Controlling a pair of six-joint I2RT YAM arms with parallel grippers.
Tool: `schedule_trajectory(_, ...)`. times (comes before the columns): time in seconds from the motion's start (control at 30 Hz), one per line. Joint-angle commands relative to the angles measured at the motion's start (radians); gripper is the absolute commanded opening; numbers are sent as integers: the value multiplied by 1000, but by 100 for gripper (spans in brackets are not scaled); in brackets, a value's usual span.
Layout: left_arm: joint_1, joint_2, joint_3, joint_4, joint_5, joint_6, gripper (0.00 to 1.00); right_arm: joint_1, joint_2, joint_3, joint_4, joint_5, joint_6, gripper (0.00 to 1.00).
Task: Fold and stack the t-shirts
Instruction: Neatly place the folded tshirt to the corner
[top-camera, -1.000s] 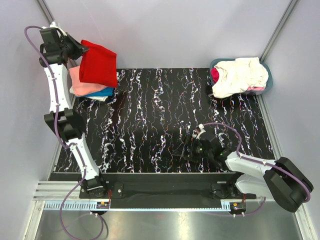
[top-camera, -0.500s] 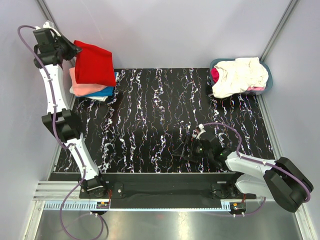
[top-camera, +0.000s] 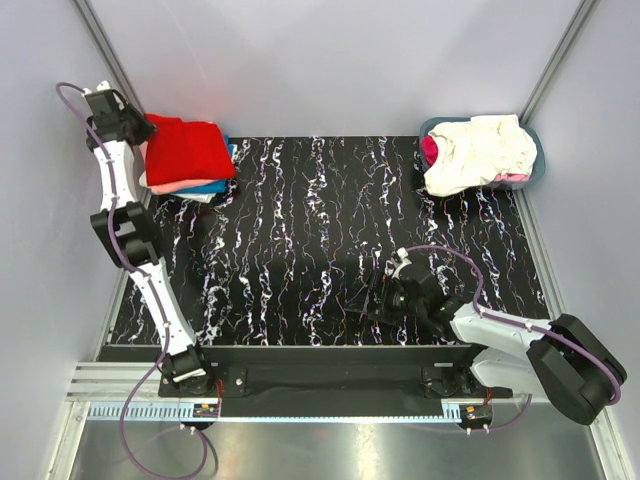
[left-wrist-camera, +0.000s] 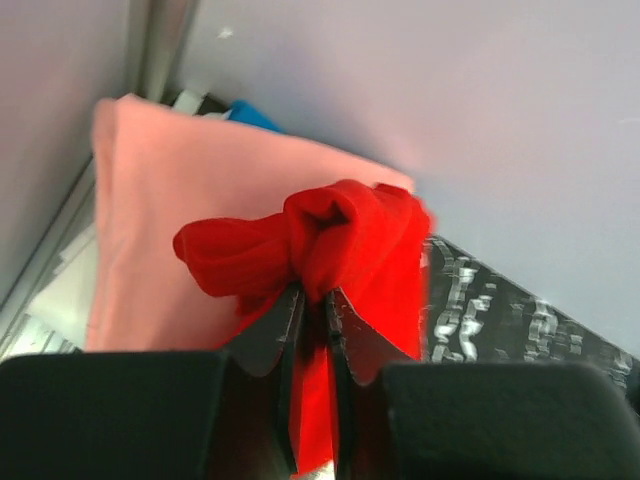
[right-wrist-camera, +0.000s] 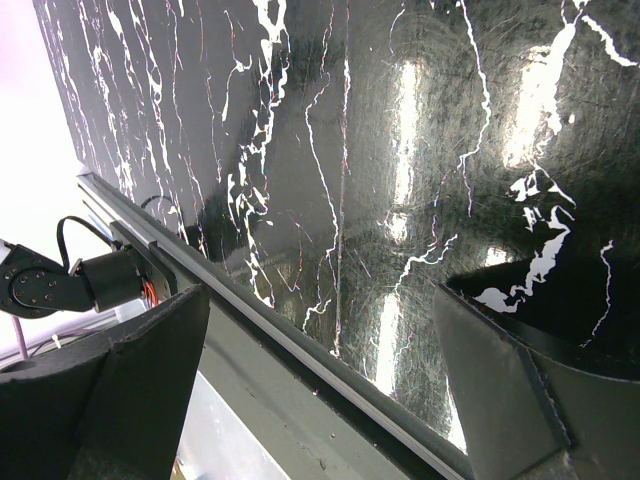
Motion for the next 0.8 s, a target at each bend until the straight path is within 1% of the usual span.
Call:
schedule_trajectory(0.0, -2, -21, -22, 135, -89, 51, 17, 7, -1, 31, 25, 2, -14, 100)
schedule_trajectory(0.1, 14, -11, -59, 135, -140, 76, 21, 7, 1, 31, 24, 2, -12, 100)
schedule_trajectory(0.17, 32, 11, -51, 130, -180, 82, 27, 7, -2, 31, 24, 4, -12, 100)
schedule_trajectory(0.2, 37, 17, -50, 130, -183, 85, 28, 7, -1, 31, 24, 4, -12, 100)
schedule_trajectory(0.3, 46, 46, -31, 129, -218, 114, 41, 7, 2, 33, 24, 4, -11, 100)
schedule_trajectory(0.33, 46, 49, -31, 130, -244, 122, 53, 5, 2, 34, 24, 5, -9, 100)
schedule_trajectory(0.37, 44, 58, -18, 111, -272, 135, 58, 7, 4, 34, 24, 5, -9, 100)
schedule_trajectory(0.4, 43, 63, -11, 91, -319, 135, 59, 7, 2, 34, 24, 5, -8, 100)
schedule_trajectory(0.43, 46, 63, -13, 77, -401, 132, 62, 5, 4, 34, 25, 7, -6, 100)
schedule_trajectory(0.53, 44, 40, -30, 32, -492, 129, 71, 7, 5, 34, 24, 7, -5, 100)
schedule_trajectory(0.6, 43, 0, -63, 26, -491, 129, 72, 7, 2, 33, 24, 7, -5, 100)
schedule_trajectory(0.7, 28, -69, -94, -12, -558, 100, 74, 7, -2, 31, 24, 7, -6, 100)
schedule_trajectory(0.73, 14, -90, -103, -21, -610, 82, 75, 7, -2, 30, 24, 5, -9, 100)
schedule_trajectory(0.77, 8, -136, -125, -28, -626, 71, 76, 7, -4, 30, 24, 5, -8, 100)
